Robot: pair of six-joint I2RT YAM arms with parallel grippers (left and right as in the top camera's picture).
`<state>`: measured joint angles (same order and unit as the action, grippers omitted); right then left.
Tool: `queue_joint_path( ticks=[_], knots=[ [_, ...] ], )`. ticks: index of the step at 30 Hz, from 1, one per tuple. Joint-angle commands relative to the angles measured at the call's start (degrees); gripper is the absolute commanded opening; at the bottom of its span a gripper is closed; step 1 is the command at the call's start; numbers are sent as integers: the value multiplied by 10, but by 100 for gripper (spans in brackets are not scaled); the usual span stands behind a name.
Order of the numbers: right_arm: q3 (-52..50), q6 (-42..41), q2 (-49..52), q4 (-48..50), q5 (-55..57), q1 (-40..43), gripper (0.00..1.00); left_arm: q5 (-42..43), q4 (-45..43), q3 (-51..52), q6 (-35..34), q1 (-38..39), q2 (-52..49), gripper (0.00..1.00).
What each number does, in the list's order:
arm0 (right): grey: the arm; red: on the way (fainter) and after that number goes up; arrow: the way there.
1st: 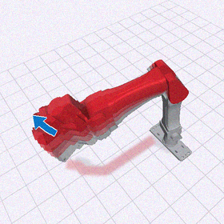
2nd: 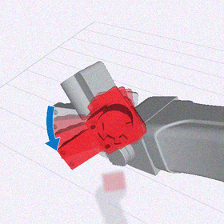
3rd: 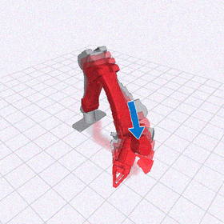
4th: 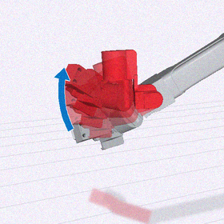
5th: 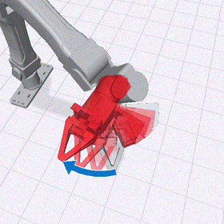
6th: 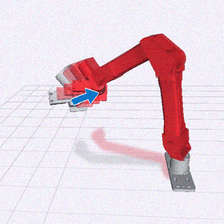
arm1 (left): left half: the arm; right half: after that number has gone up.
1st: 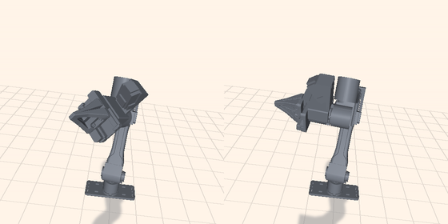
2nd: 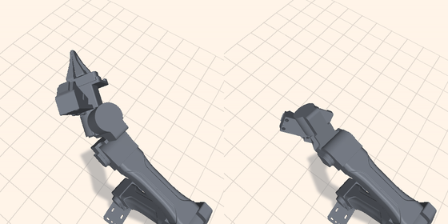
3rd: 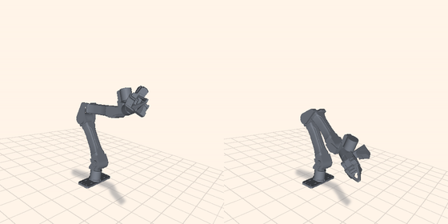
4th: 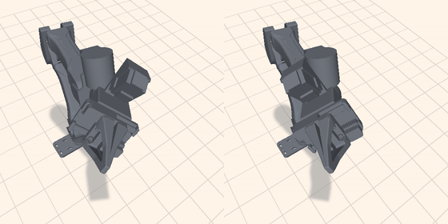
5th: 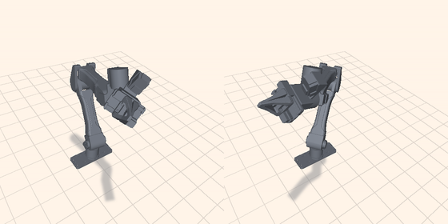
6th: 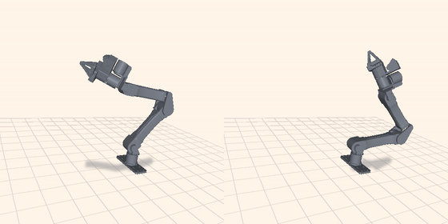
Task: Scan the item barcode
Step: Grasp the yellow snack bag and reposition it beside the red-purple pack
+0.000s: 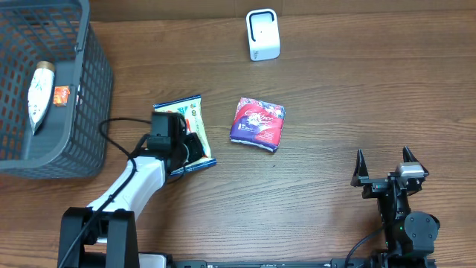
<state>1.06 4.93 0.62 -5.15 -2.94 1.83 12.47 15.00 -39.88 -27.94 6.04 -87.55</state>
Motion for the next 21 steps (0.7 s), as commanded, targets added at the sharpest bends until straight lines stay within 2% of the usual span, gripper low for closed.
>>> queue_joint_path(
  ticks=[1, 5, 12, 15, 19, 21],
  knots=[
    [-6, 2, -5, 4, 3, -3, 100, 28, 1, -6, 65, 19, -5, 4],
    [-6, 2, -5, 4, 3, -3, 100, 74, 78, -81, 108, 22, -4, 4],
    [-6, 2, -5, 4, 3, -3, 100, 63, 304, -314, 165, 22, -4, 4],
    [-6, 2, -5, 4, 3, -3, 100, 35, 389, -422, 173, 22, -4, 6],
    [-6, 2, -5, 4, 3, -3, 100, -58, 476, -564, 172, 21, -4, 24],
    [-6, 2, -5, 4, 3, -3, 100, -126, 514, -654, 172, 14, -4, 37]
  ],
)
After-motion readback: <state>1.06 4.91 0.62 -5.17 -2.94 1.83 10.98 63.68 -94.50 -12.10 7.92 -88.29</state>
